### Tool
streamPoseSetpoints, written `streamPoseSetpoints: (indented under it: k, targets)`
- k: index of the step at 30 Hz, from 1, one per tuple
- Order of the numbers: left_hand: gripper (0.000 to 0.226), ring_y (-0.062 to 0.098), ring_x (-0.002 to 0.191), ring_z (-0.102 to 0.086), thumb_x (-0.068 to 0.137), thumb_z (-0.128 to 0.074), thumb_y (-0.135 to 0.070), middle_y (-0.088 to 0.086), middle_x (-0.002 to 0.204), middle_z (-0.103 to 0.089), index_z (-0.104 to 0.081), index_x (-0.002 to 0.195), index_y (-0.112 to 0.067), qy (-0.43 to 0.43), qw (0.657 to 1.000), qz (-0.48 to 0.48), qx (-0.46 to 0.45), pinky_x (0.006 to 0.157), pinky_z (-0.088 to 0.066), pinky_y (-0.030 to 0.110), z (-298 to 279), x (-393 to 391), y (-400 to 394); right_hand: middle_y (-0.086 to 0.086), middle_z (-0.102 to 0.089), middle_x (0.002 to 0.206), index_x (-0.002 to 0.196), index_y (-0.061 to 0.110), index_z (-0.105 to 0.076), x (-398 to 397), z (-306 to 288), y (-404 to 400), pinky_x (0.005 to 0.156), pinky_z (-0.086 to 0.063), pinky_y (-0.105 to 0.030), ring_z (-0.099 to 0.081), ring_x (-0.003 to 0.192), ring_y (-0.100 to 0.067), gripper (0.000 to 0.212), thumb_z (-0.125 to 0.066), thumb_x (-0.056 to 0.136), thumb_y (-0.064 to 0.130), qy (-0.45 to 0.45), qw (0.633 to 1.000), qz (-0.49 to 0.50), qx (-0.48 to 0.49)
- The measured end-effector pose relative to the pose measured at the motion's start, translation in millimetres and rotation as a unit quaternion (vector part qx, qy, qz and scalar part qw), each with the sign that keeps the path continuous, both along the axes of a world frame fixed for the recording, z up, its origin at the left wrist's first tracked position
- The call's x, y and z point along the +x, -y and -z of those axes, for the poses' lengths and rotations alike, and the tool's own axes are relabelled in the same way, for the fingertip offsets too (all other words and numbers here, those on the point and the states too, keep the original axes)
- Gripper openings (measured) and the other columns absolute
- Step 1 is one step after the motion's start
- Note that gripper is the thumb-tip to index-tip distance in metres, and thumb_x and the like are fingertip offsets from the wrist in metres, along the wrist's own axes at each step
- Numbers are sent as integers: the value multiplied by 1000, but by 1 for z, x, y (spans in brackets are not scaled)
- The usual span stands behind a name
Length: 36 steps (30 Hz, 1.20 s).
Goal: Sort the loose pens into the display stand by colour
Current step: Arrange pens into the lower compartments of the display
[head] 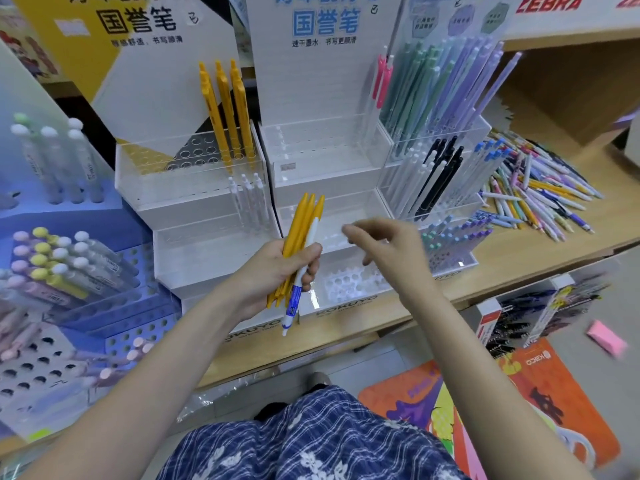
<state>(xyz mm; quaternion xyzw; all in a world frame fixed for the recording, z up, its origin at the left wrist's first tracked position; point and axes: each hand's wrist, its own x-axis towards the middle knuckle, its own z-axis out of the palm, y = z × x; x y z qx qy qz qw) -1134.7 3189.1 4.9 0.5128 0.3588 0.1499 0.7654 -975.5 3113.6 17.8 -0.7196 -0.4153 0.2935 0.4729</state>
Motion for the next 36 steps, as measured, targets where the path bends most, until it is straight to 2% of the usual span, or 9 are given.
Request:
streamPoseSetpoints:
  k: [5, 9, 11, 14, 18, 21, 25, 31, 36]
  targets:
    - [10, 8, 52, -52, 90, -57, -15, -3, 60, -58, -57, 81, -12, -48, 992, 6, 120, 55, -46, 21, -2, 7, 3, 10, -54, 60, 67, 15, -65, -15, -8, -15, 59, -37, -21, -46, 61, -7, 16, -76, 76, 23, -34, 997, -51, -40]
    - [17, 10, 63, -64, 93, -49, -21, 4, 77, -69, -61, 94, -10, -14, 998, 0, 68, 58, -52, 20, -8, -1, 4, -2, -51, 65, 85, -3, -68, 2, -10, -13, 53, -38, -19, -45, 59, -10, 17, -68, 84, 13, -156, 988, 13, -1]
    - [16, 9, 59, -62, 94, -49, -20, 5, 80, -69, -62, 96, -10, -14, 999, -12, 47, 52, -48, 18, -7, -9, 2, -4, -55, 68, 89, -3, -66, 16, -13, -8, 54, -44, -17, -52, 61, -11, 14, -62, 88, 11, -259, 963, 69, 39]
    - [10, 8, 53, -52, 91, -54, -14, 6, 75, -65, -63, 90, -9, -25, 997, -72, 26, 44, -41, 16, -4, -17, -2, -6, -63, 67, 82, 3, -64, 26, -15, 1, 64, -52, -17, -65, 67, -14, 9, -60, 88, 7, -287, 954, 75, 52]
    - [5, 4, 43, -43, 87, -60, -9, 2, 64, -54, -61, 82, -9, -20, 984, -174, 38, 38, -34, 13, -10, -20, -10, -12, -66, 78, 85, 2, -64, 27, -15, 13, 67, -54, -20, -68, 72, -19, 9, -61, 83, -7, -235, 971, -19, -25]
    - [7, 4, 38, -40, 86, -62, -10, -1, 58, -49, -62, 79, -13, -48, 978, -171, 109, 37, -32, 15, -16, -24, -14, -5, -70, 79, 95, 11, -66, 14, -15, 12, 69, -50, -22, -67, 75, -15, 15, -69, 81, 8, -91, 982, -127, -108]
    - [9, 7, 39, -38, 86, -64, -11, -6, 51, -48, -64, 77, -15, -59, 973, -148, 168, 40, -34, 17, -20, -31, -13, 0, -71, 78, 95, 15, -67, -21, -16, -14, 69, -52, -19, -66, 70, -8, 14, -70, 82, 14, -26, 981, -185, -59]
    - [10, 6, 40, -40, 89, -60, -15, -4, 57, -52, -63, 80, -15, -53, 963, -188, 184, 40, -34, 14, -26, -56, -16, 0, -66, 84, 95, 11, -72, -39, -27, -48, 65, -41, -23, -55, 72, -10, 13, -63, 87, 17, 270, 936, -224, -28]
    - [20, 7, 51, -45, 94, -52, -23, -2, 66, -58, -64, 84, -11, -28, 955, -251, 158, 44, -35, 18, -32, -73, -31, 0, -66, 70, 88, 6, -62, -22, -68, -82, 60, -57, -29, -69, 62, -17, 3, -61, 88, 9, 103, 983, 1, 154]
